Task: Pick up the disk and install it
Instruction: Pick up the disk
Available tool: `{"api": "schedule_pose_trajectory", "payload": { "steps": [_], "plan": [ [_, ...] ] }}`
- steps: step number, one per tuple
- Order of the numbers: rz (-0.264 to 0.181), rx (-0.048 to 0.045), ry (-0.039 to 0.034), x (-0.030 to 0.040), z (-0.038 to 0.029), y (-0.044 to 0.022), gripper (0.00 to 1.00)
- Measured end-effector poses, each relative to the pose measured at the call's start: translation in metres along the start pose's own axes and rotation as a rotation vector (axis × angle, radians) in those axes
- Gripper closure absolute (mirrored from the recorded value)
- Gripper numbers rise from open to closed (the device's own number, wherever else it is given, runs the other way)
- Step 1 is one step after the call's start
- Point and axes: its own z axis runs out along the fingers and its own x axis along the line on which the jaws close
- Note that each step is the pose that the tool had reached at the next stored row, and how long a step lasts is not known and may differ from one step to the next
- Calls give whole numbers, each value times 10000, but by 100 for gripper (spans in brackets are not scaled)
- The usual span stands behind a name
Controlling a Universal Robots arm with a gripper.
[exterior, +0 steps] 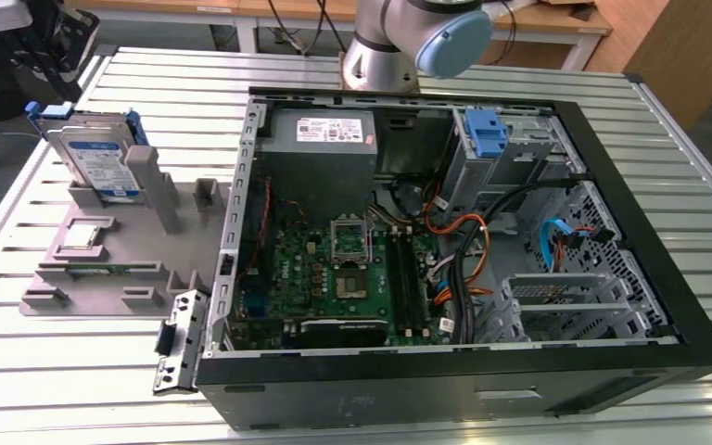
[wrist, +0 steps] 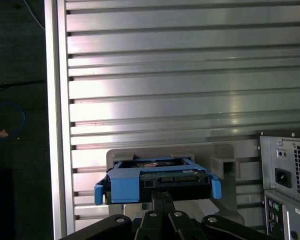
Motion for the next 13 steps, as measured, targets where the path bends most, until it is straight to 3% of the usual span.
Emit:
{"api": "schedule_pose_trajectory", "payload": {
  "steps": [7, 13],
  "plan": [
    [-119, -16, 6, 0, 0, 0, 90],
    [-611, -29, 28, 0, 1, 0, 90]
  ]
}}
